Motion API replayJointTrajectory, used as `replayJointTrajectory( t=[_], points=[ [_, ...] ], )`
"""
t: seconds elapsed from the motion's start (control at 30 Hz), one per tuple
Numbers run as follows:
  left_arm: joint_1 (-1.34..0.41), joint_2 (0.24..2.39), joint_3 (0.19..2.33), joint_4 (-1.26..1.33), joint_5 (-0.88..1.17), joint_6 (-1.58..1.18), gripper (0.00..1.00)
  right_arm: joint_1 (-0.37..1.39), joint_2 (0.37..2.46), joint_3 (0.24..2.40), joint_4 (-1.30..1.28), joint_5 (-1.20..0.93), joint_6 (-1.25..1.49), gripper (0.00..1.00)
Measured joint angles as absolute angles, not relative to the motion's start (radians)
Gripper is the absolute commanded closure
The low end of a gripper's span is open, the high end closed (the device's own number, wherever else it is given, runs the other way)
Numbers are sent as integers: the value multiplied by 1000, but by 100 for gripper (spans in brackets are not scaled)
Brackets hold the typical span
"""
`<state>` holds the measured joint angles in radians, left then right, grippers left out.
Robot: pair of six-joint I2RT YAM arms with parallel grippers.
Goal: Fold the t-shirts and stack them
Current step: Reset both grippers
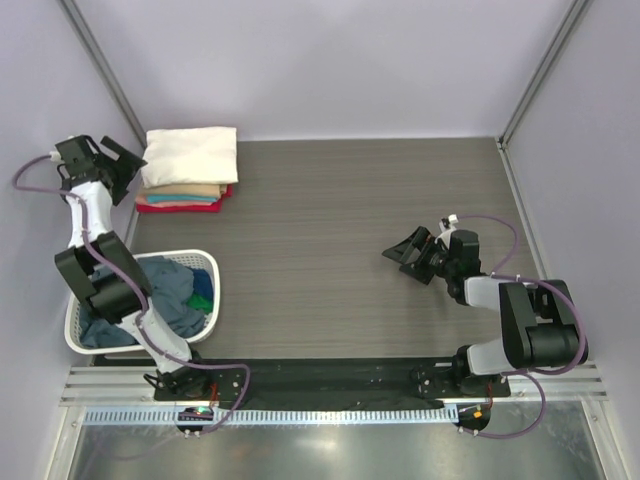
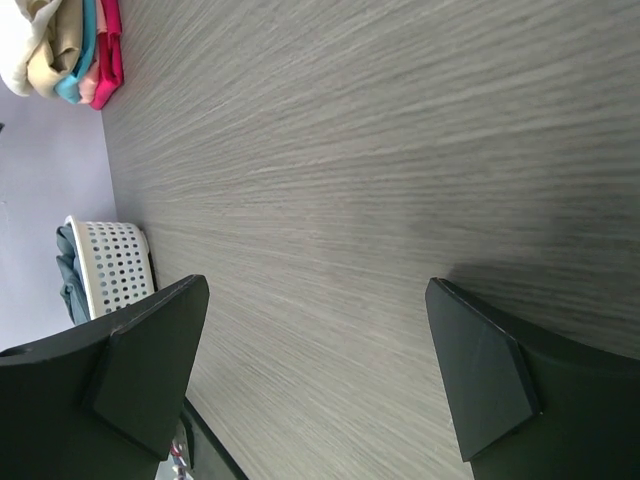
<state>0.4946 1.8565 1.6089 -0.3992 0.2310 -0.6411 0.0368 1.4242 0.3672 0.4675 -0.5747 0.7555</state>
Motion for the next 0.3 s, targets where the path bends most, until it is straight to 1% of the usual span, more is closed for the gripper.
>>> replayJointTrajectory(
  t=[0.3],
  points=[
    [488,1409,1319,-389,218,-647,6,35,1372,325,467,-568,756,1]
  ],
)
